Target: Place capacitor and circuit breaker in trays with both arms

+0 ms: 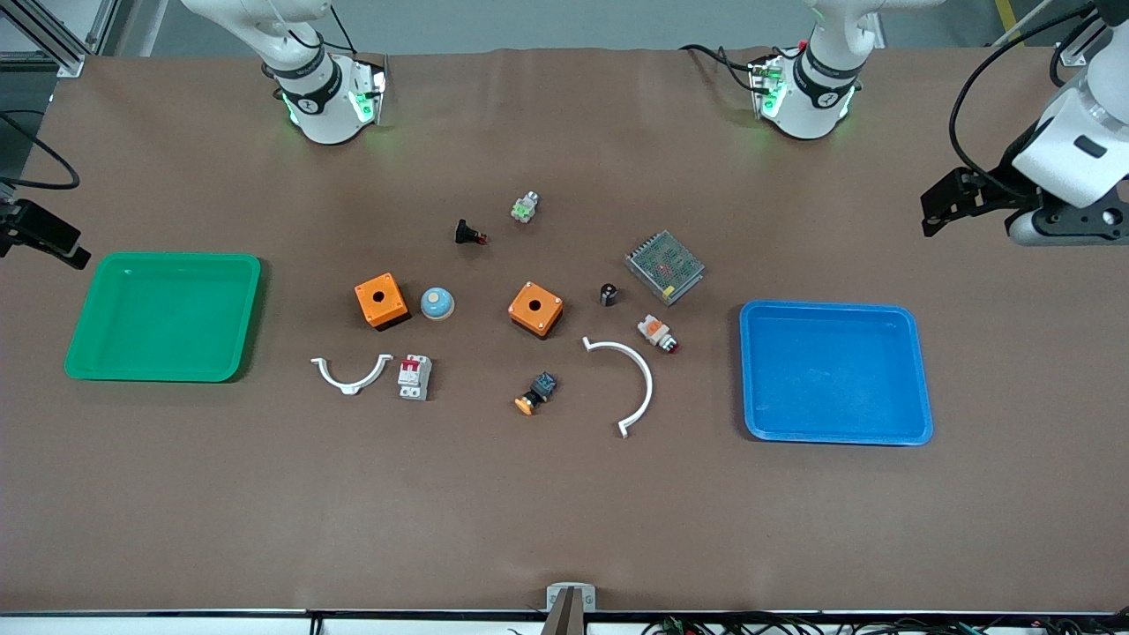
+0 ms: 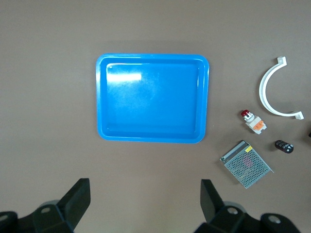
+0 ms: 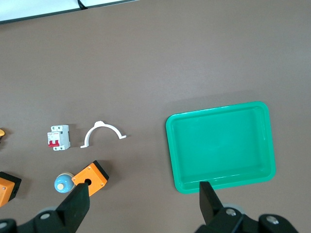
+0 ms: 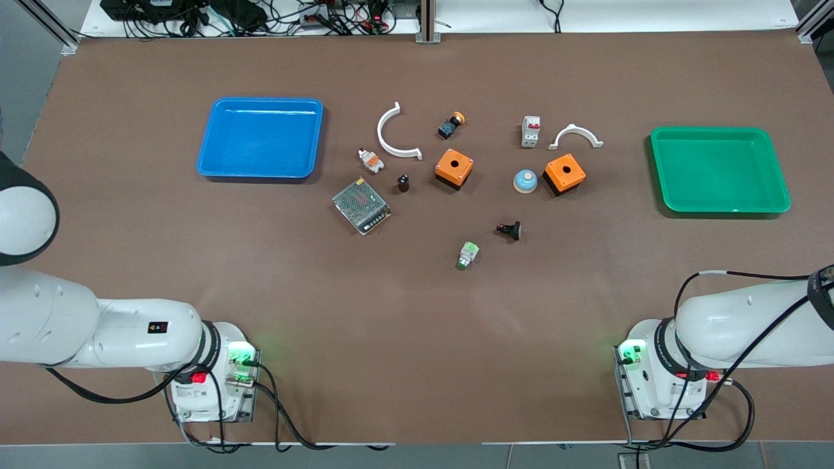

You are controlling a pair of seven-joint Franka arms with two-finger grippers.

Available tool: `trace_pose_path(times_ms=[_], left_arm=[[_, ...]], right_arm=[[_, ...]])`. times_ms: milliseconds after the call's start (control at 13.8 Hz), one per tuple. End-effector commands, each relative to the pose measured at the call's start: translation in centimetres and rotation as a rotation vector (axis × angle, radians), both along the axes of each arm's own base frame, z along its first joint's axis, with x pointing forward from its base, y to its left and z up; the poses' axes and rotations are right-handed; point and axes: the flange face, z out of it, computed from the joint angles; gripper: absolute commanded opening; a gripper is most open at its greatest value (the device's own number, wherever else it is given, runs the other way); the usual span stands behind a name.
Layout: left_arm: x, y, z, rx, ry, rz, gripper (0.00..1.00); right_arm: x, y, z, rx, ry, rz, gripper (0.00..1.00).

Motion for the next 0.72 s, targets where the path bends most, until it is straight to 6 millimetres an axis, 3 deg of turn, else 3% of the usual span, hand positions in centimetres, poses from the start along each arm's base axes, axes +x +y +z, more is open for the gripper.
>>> trace_pose_path(times_ms=[0,217,362,507,651], left_arm=[[2.1,-4.1,-3.0,-0.019,0.054,-0.058,1.00],[3.3,-10.7,-8.8,-0.017,0.091,-0.081,1.00],[2.7,-14.8,-11.7,-0.020,0.084,-0.072,1.00],[1.3,-17.4,-15.7,-0.019,0.084,0.009,1.00],[-0.2,-20.3,-19.7,-0.045,0.036,0.028,1.00]], right_arm=[[1.0,0.6,-0.8,0.009,0.023,0.005,1.00],[2.4,2.4,-3.7,0.017,0.077,0.040,1.00],[2.7,3.4,-5.4,0.022,0.124,0.052,1.00],[2.9,7.2,-7.9,0.016,0.201,0.115,1.00],[4.0,11.2,-12.5,0.015,0.282,0.152,1.00]])
